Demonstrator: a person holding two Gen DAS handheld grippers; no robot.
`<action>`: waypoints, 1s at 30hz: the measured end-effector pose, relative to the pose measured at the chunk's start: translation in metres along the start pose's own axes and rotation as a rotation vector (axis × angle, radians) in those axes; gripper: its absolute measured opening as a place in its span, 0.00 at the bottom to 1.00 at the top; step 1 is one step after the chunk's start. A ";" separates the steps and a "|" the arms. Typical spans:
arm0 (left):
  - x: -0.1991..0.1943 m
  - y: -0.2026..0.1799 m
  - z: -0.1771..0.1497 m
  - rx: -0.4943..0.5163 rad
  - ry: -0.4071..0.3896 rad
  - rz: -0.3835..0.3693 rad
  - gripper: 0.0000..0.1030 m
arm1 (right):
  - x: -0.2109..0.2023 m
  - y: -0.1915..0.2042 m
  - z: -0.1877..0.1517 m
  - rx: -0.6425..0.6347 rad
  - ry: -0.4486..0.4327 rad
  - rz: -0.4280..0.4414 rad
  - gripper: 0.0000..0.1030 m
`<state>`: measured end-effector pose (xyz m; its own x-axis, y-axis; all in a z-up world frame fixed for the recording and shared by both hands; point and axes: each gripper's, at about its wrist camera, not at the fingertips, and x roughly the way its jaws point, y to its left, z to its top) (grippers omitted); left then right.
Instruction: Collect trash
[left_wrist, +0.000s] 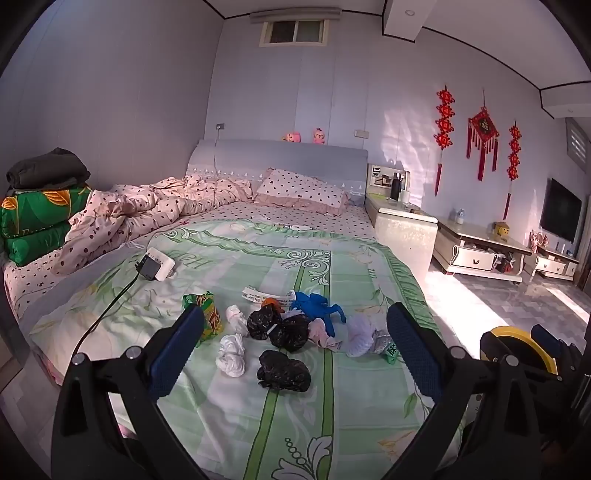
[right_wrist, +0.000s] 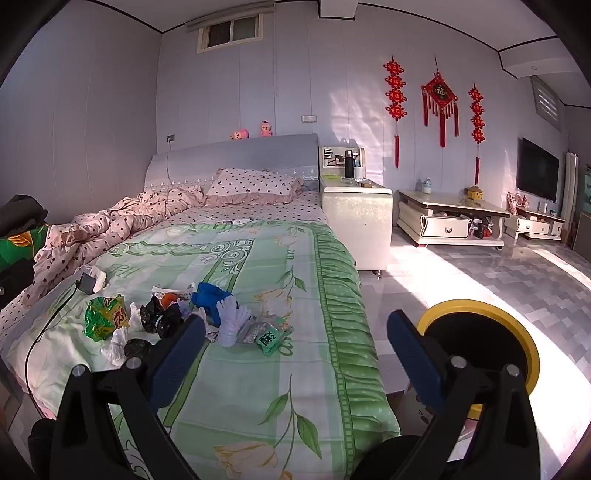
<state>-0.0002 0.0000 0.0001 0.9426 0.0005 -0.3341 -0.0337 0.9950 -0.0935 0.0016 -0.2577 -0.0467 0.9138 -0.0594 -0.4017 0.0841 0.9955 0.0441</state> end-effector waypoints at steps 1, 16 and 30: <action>0.000 0.000 0.000 0.002 0.001 0.000 0.92 | 0.000 0.000 0.000 -0.002 -0.001 -0.001 0.92; 0.000 0.000 0.000 -0.002 0.006 0.000 0.92 | 0.001 0.000 0.000 -0.002 0.003 -0.002 0.92; 0.000 0.000 0.000 -0.005 0.009 -0.004 0.92 | 0.001 0.001 -0.004 0.000 0.008 -0.002 0.92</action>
<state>0.0001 -0.0004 -0.0002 0.9397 -0.0039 -0.3420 -0.0319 0.9946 -0.0990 0.0016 -0.2560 -0.0504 0.9105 -0.0606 -0.4090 0.0856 0.9954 0.0431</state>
